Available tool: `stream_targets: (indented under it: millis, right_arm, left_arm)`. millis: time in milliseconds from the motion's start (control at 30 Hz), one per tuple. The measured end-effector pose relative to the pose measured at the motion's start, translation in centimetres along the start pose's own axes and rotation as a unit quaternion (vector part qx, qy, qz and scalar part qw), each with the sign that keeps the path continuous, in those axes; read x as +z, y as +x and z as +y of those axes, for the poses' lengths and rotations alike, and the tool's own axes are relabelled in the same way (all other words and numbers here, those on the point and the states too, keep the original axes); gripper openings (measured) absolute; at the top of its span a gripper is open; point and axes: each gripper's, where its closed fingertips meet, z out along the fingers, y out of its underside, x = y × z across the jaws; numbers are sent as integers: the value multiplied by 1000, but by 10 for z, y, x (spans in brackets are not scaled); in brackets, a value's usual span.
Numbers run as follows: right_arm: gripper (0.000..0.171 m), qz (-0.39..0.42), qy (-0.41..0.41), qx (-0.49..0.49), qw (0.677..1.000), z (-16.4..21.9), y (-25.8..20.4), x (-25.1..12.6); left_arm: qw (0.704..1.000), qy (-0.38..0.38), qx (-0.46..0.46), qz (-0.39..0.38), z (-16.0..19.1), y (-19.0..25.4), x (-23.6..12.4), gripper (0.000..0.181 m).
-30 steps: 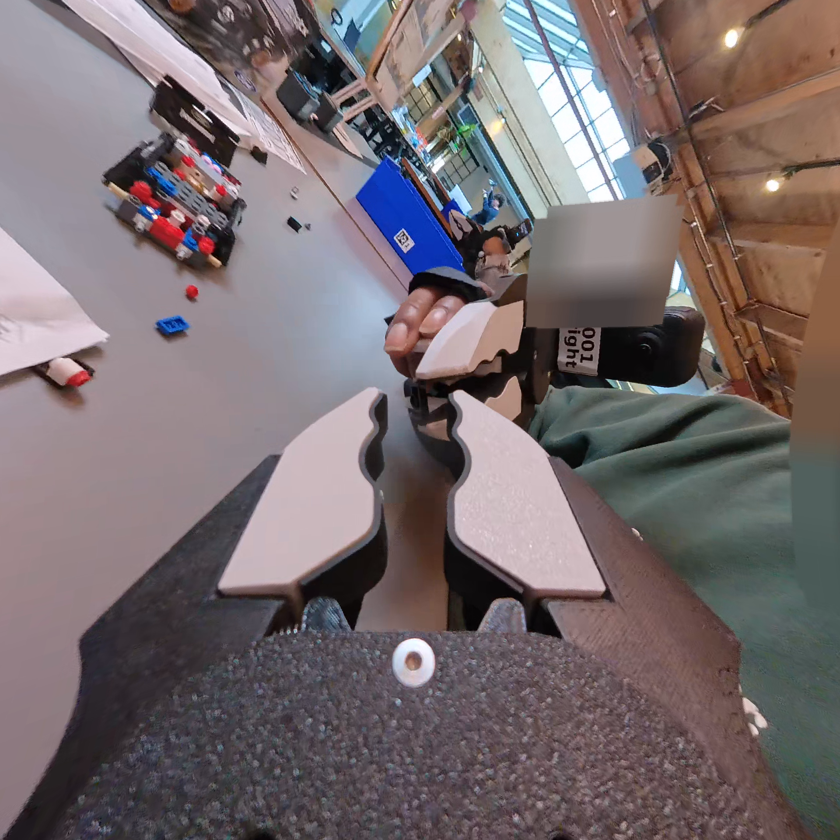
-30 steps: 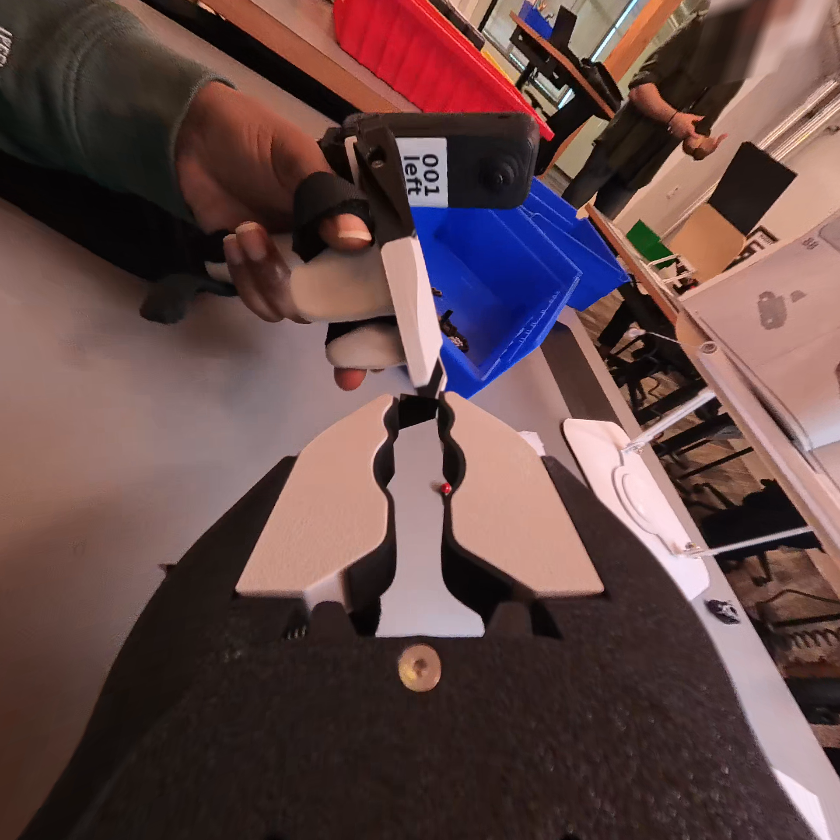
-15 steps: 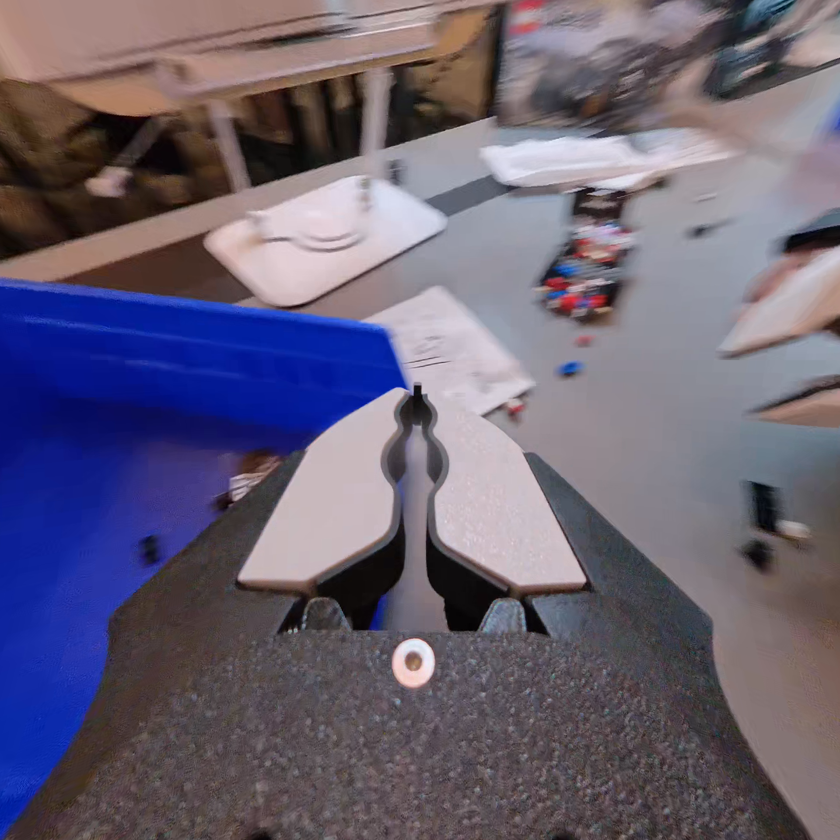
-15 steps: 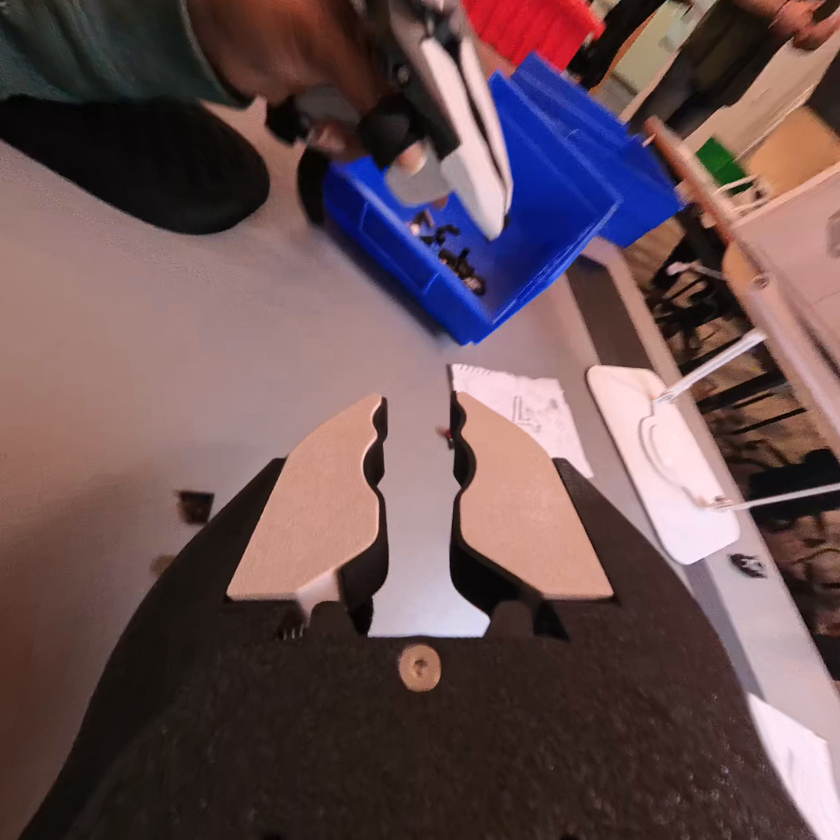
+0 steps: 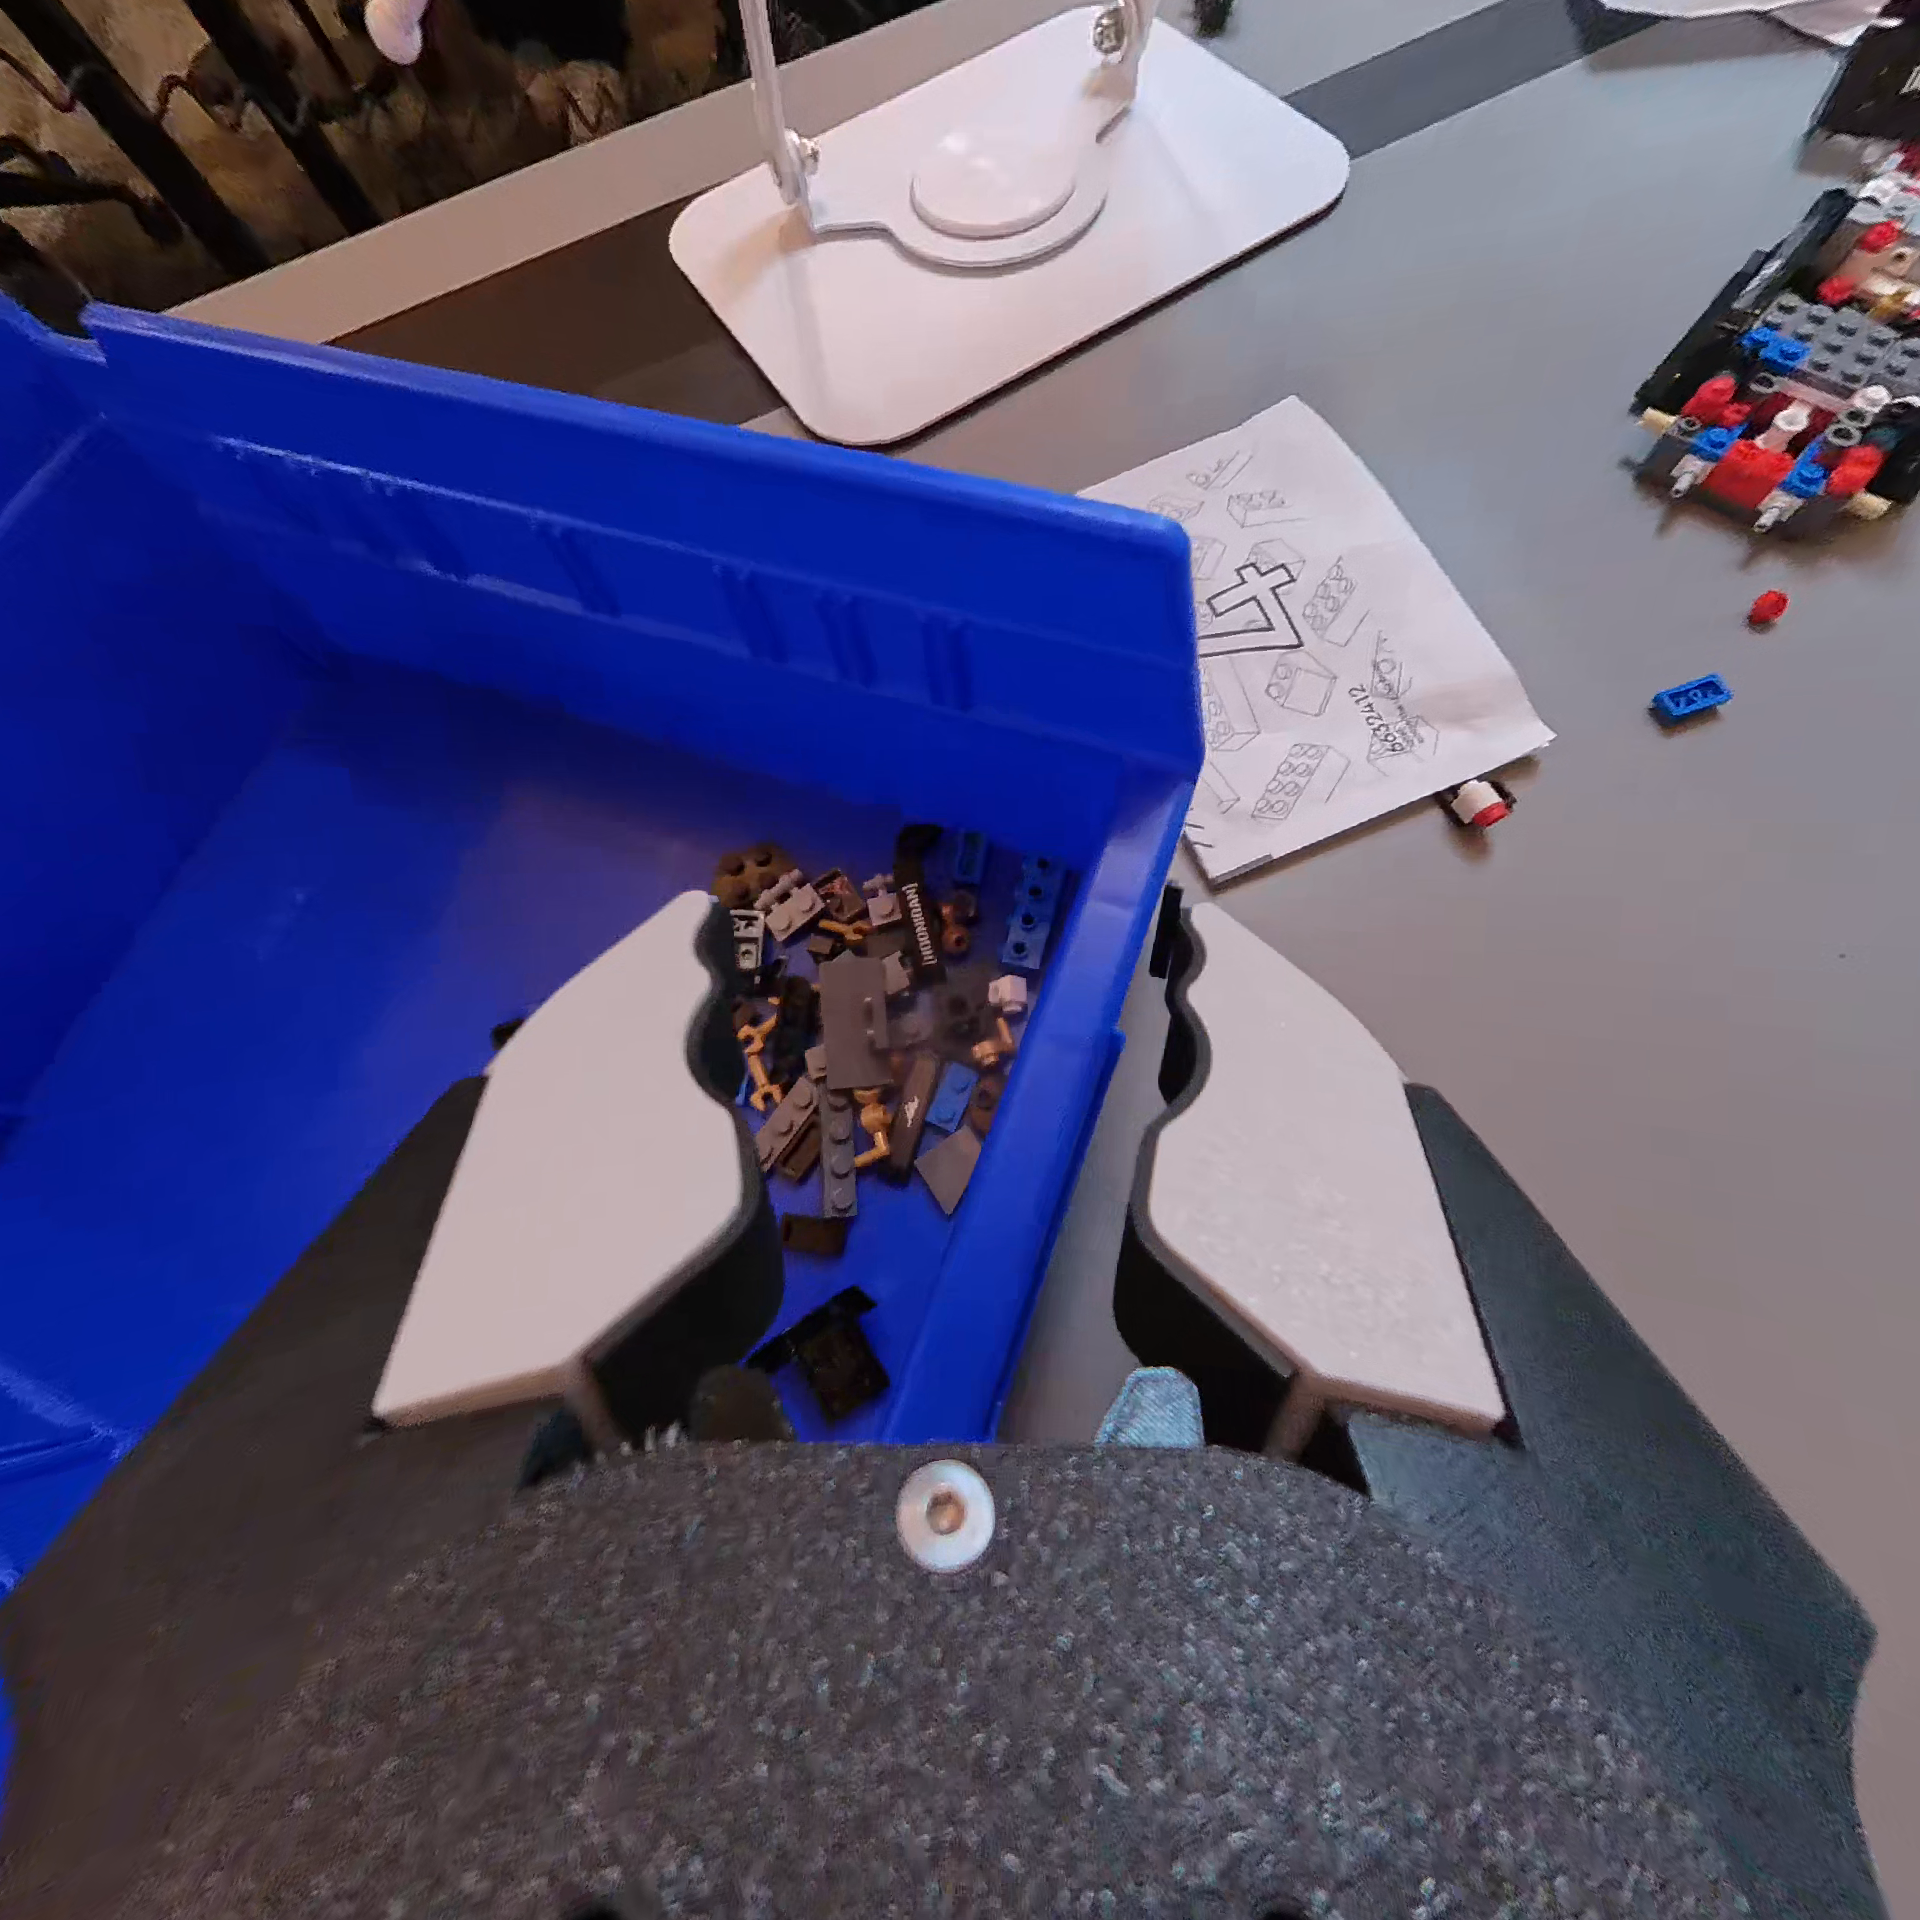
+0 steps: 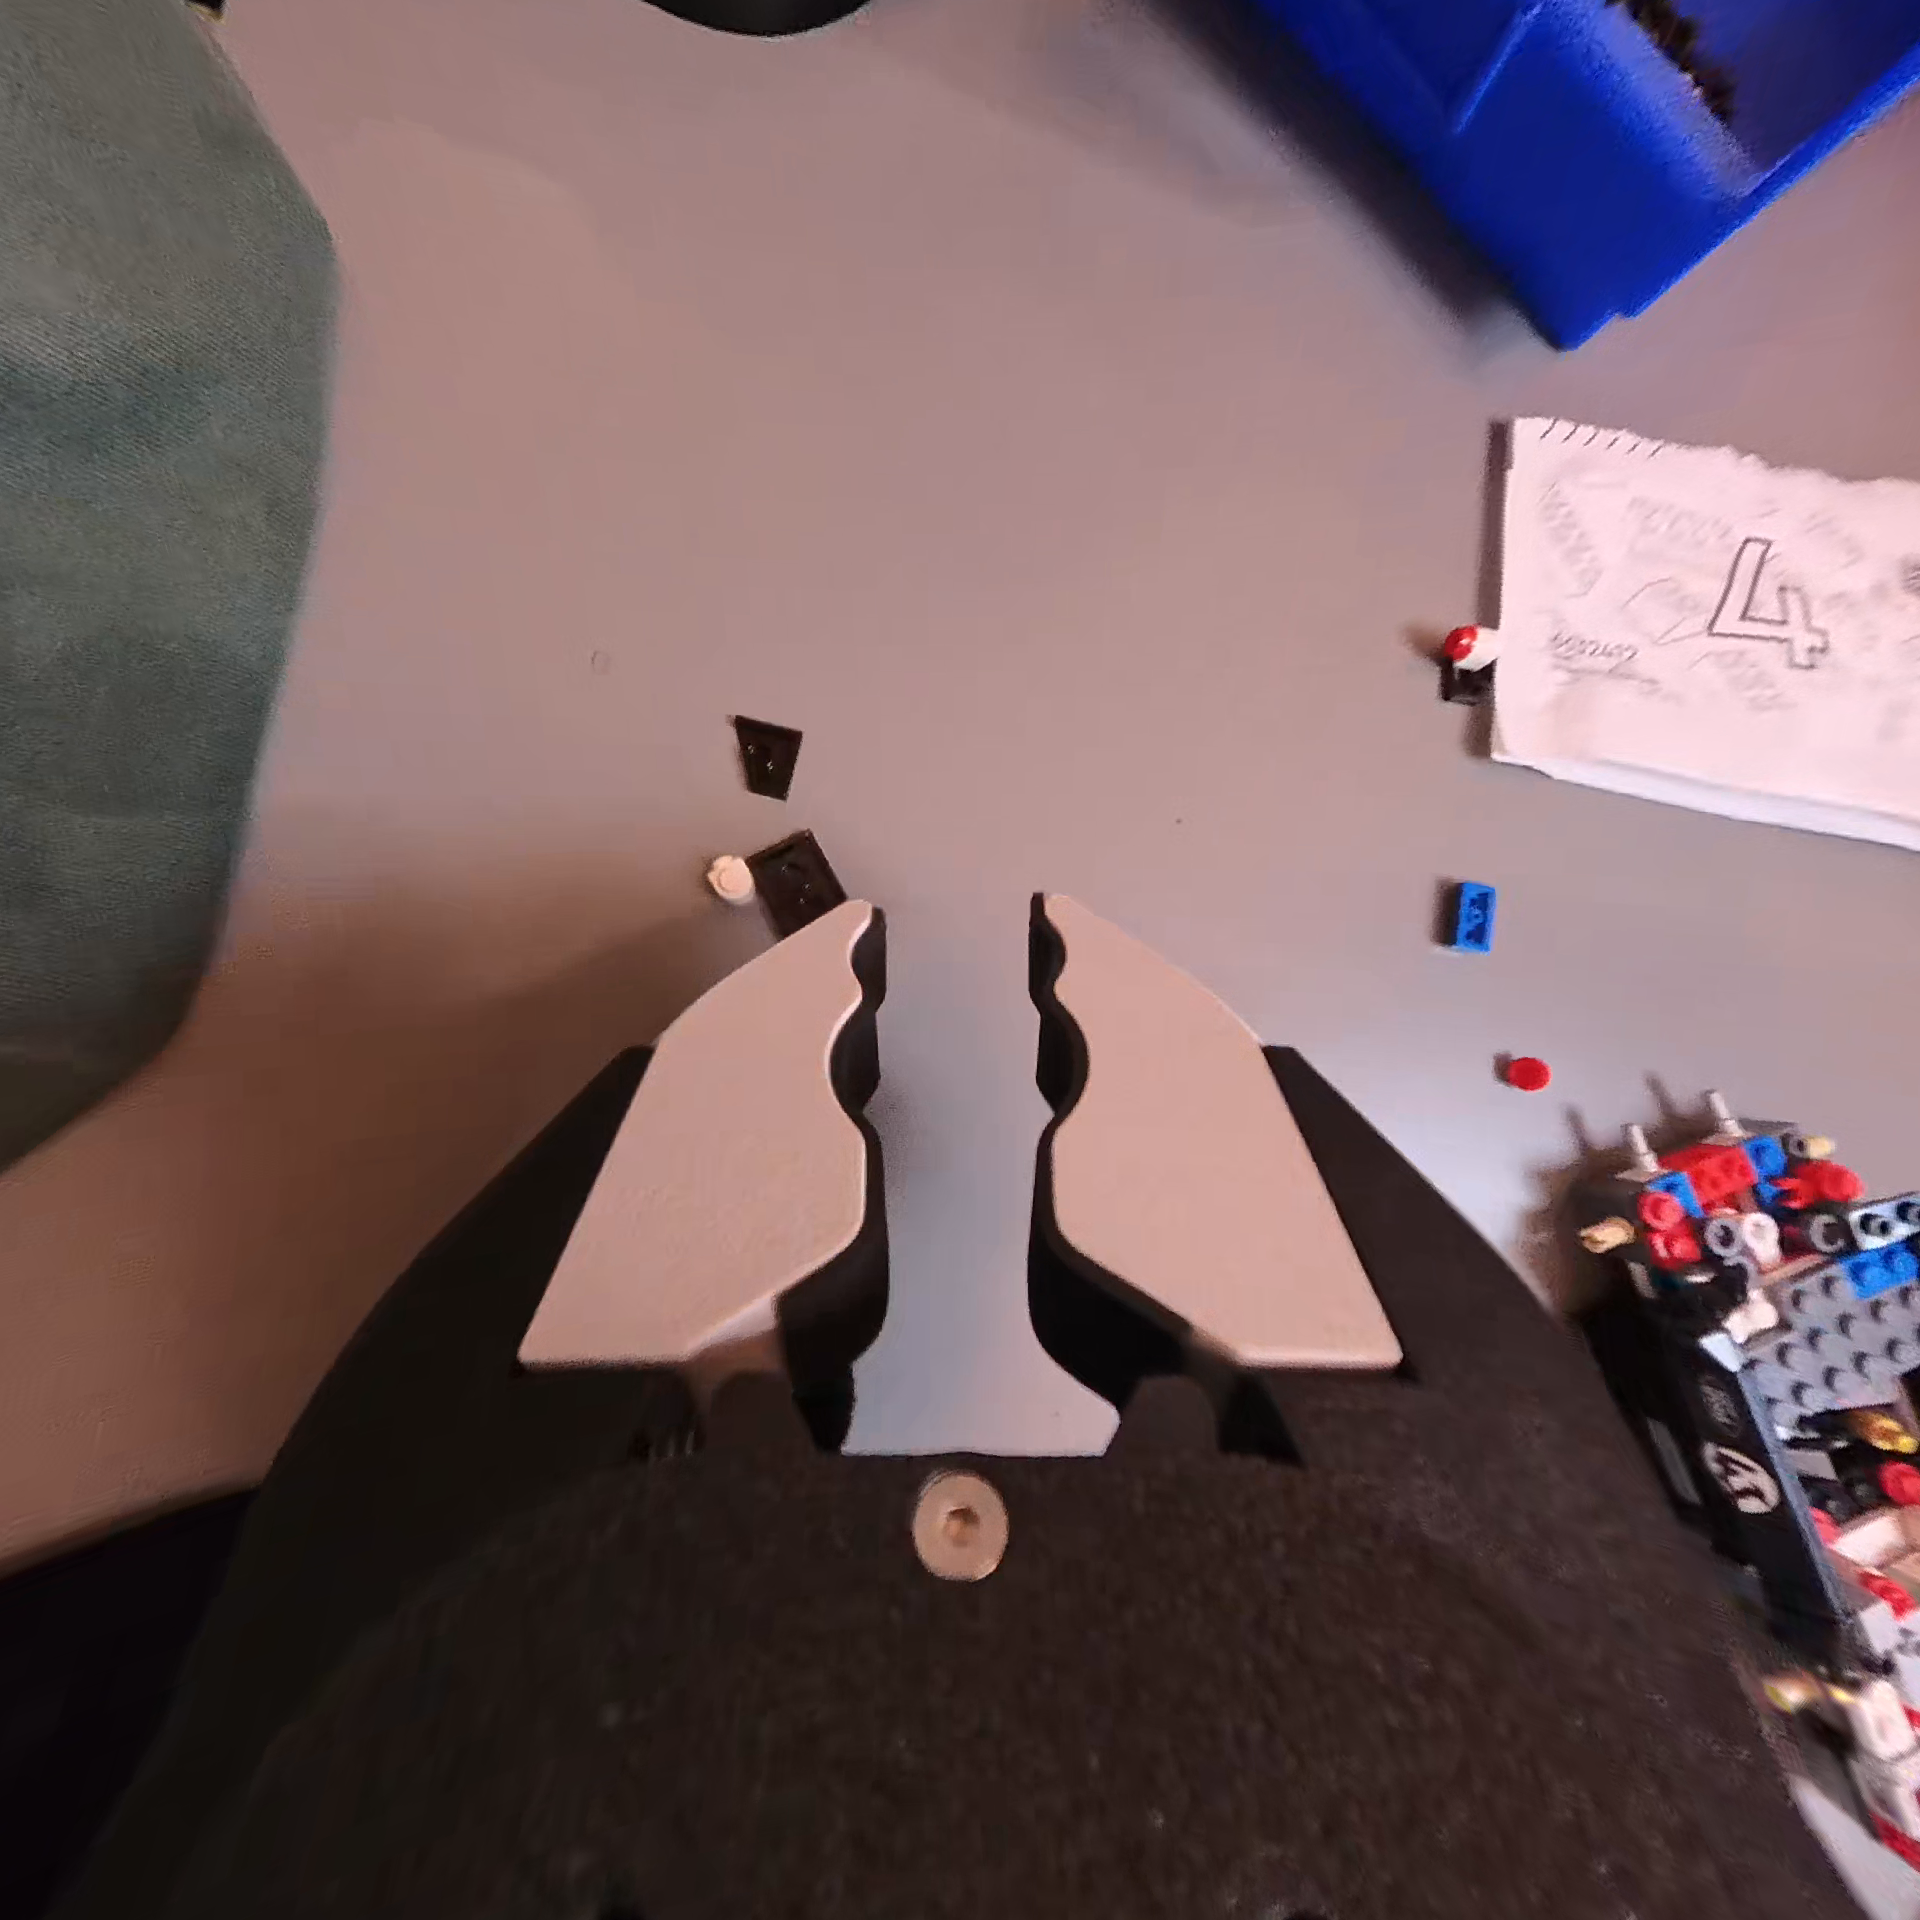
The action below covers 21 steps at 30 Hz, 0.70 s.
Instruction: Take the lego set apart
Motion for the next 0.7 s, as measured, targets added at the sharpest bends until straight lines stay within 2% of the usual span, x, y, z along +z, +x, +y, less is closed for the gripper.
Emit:
stream_targets:
  millis: [133,333,433,533,700]
  right_arm:
    - [26,-25,-11,6,1000,6,-7,5]
    - [26,-60,-31,-1,998,10,-22,16]
    - [26,-63,-31,2,998,10,-22,17]
    - [26,-67,-30,2,997,10,-24,16]
    - [26,-67,-34,4,997,12,-23,17]
  left_arm:
    - [1000,-12,10,-7,5,-2,1,83]
    - [995,-86,34,40,34,16,11,89]
    - [991,-105,58,54,41,23,12,86]
    - [988,-106,74,89,42,36,9,74]
    - [991,-72,85,70,30,31,5,54]
